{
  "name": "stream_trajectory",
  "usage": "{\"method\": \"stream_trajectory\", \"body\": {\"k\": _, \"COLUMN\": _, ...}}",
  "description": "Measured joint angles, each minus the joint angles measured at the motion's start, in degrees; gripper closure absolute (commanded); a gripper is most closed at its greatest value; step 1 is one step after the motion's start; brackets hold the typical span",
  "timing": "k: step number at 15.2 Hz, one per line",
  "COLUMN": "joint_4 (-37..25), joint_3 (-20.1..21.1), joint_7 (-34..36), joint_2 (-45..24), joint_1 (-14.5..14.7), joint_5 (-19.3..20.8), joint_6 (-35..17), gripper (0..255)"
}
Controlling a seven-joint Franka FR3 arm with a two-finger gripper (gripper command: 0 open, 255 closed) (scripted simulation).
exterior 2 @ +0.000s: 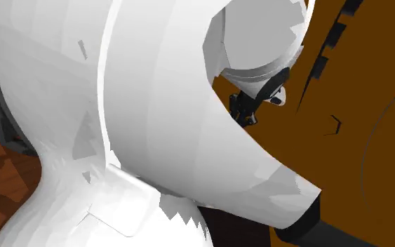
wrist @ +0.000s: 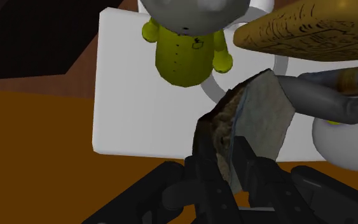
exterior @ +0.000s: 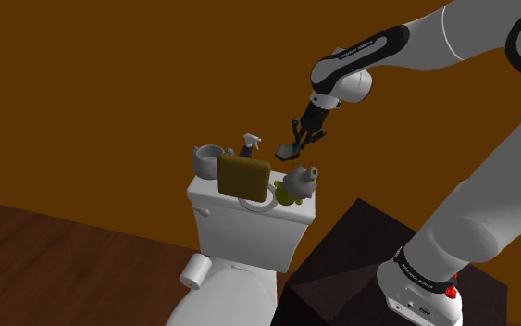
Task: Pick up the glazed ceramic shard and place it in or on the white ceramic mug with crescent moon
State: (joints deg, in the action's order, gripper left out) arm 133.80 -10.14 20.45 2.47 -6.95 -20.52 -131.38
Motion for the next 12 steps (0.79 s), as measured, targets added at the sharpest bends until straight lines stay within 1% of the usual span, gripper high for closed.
{"method": "stream_trajectory", "body": {"k": 5, "joint_4": -8.41, "joint_3": 2.35, "joint_7": 4.67, "joint_2": -6.36, "joint_1": 2.34, "joint_5": -0.7, "joint_6": 0.95, "gripper": 255}}
{"method": "stream_trajectory", "body": {"k": 12, "joint_4": -24.69, "joint_3": 4.88, "joint_7": 11.64, "joint_2": -18.14, "joint_1": 5.37, "joint_5": -0.51, "joint_6": 3.8, "gripper": 255}}
